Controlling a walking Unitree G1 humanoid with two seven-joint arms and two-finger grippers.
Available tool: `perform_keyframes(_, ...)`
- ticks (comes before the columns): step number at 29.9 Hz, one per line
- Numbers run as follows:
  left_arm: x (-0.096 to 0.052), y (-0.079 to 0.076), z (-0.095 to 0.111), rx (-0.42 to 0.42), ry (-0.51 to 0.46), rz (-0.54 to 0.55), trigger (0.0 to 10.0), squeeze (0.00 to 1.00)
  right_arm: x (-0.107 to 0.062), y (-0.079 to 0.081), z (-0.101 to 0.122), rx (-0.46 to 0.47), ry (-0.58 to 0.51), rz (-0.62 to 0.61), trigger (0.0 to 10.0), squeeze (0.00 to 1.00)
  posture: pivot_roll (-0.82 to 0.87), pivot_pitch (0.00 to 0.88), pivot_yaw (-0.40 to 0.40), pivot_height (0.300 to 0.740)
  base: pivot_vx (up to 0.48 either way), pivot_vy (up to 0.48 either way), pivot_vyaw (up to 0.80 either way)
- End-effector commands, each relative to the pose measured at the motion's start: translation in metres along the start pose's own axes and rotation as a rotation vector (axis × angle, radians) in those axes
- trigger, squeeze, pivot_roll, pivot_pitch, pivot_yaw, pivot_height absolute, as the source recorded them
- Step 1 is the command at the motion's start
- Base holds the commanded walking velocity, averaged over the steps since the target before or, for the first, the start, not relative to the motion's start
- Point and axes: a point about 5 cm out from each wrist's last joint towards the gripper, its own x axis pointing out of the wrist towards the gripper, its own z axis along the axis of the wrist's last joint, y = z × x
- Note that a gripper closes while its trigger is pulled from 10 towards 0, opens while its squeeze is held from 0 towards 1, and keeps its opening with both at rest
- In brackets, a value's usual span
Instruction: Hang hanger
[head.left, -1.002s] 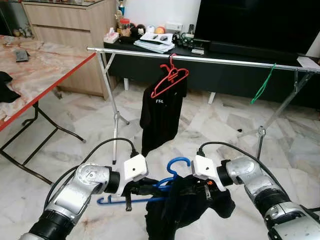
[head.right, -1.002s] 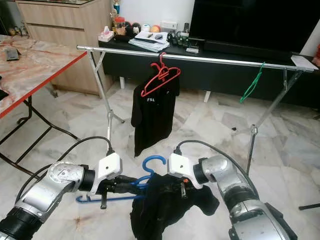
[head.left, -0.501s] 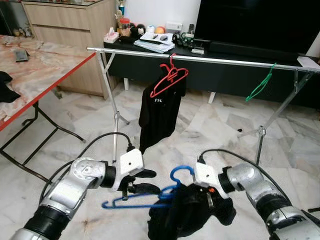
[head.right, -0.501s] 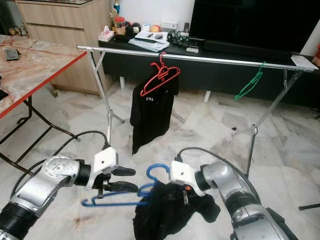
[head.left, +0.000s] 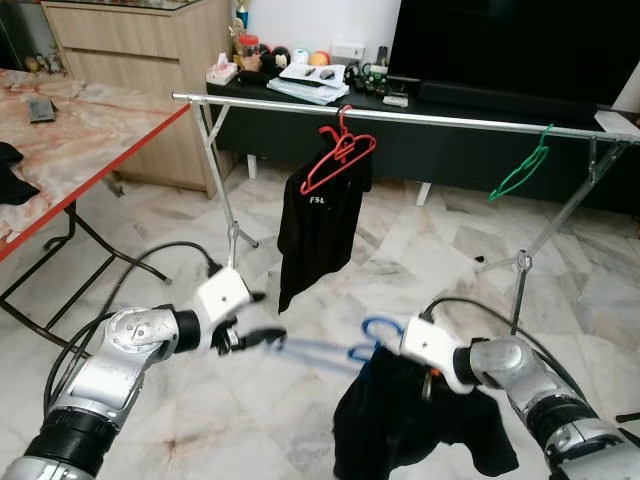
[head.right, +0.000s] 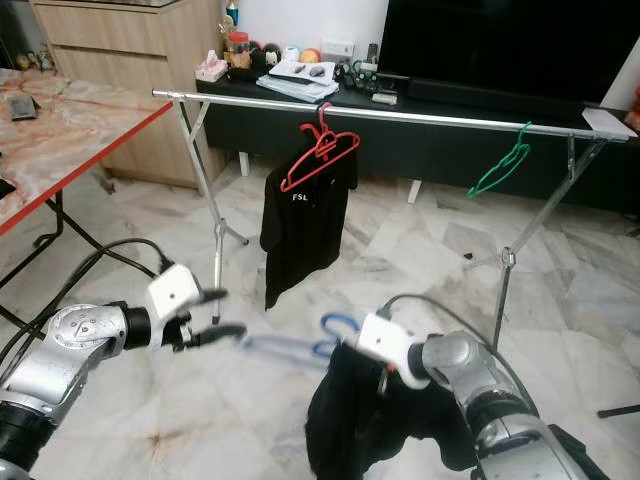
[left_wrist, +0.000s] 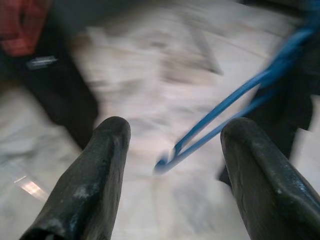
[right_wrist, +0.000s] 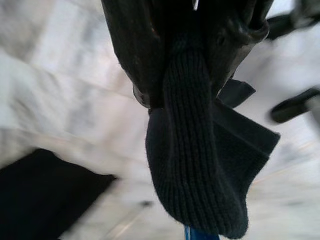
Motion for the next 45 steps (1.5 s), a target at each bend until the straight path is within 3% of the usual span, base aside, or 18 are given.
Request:
perform_keyframes(1, -0.002, 0.000, -0.010, -0.008, 0.019, 0.068, 10.0, 0.00, -0.005, -0.013, 0.010, 0.040, -0.042, -0.089, 0.0, 0.00, 0.11, 0.086, -0.067, 0.740, 0.000, 0.000, 0.00)
perform_keyframes(6, -0.001, -0.014, -0.028, -0.070, 0.034, 0.127, 10.0, 0.00, -0.005, -0.021, 0.030, 0.049, -0.116, -0.127, 0.0, 0.00, 0.10, 0.082, -0.068, 0.740, 0.000, 0.000, 0.00)
perform_keyframes(9, 0.001, -0.018, -0.038, -0.111, 0.033, 0.238, 10.0, 0.00, -0.004, -0.025, 0.049, 0.032, -0.168, -0.151, 0.0, 0.00, 0.10, 0.079, -0.072, 0.740, 0.000, 0.000, 0.00)
perform_keyframes(15, 0.012, -0.037, -0.053, -0.075, 0.096, 0.175, 10.0, 0.00, -0.002, -0.026, 0.089, -0.009, -0.291, -0.107, 0.0, 0.00, 0.11, 0.074, -0.078, 0.740, 0.000, 0.000, 0.00)
perform_keyframes(18, 0.015, -0.040, -0.053, -0.083, 0.091, 0.176, 10.0, 0.00, -0.002, -0.026, 0.095, -0.018, -0.309, -0.101, 0.0, 0.00, 0.11, 0.074, -0.078, 0.740, 0.000, 0.000, 0.00)
perform_keyframes(19, 0.023, -0.045, -0.056, -0.062, 0.105, 0.172, 10.0, 0.00, -0.001, -0.025, 0.109, -0.034, -0.350, -0.102, 0.0, 0.00, 0.10, 0.070, -0.078, 0.740, 0.000, 0.000, 0.00)
perform_keyframes(27, 0.034, -0.049, -0.062, -0.092, 0.117, 0.231, 10.0, 0.00, 0.007, -0.014, 0.136, -0.029, -0.423, -0.072, 0.0, 0.00, 0.10, 0.075, -0.076, 0.740, 0.000, 0.000, 0.00)
perform_keyframes(34, 0.030, -0.042, -0.074, -0.116, 0.160, 0.332, 10.0, 0.00, 0.010, -0.008, 0.155, 0.007, -0.480, -0.076, 0.0, 0.00, 0.08, 0.081, -0.071, 0.740, 0.000, 0.000, 0.00)
perform_keyframes(37, 0.027, -0.042, -0.083, -0.130, 0.189, 0.389, 10.0, 0.00, 0.010, -0.002, 0.174, 0.019, -0.529, -0.069, 0.0, 0.00, 0.08, 0.082, -0.070, 0.740, 0.000, 0.000, 0.00)
perform_keyframes(45, 0.028, -0.049, -0.089, -0.092, 0.209, 0.353, 10.0, 0.00, 0.010, 0.006, 0.197, 0.029, -0.584, -0.054, 0.0, 0.00, 0.09, 0.082, -0.073, 0.740, 0.000, 0.000, 0.00)
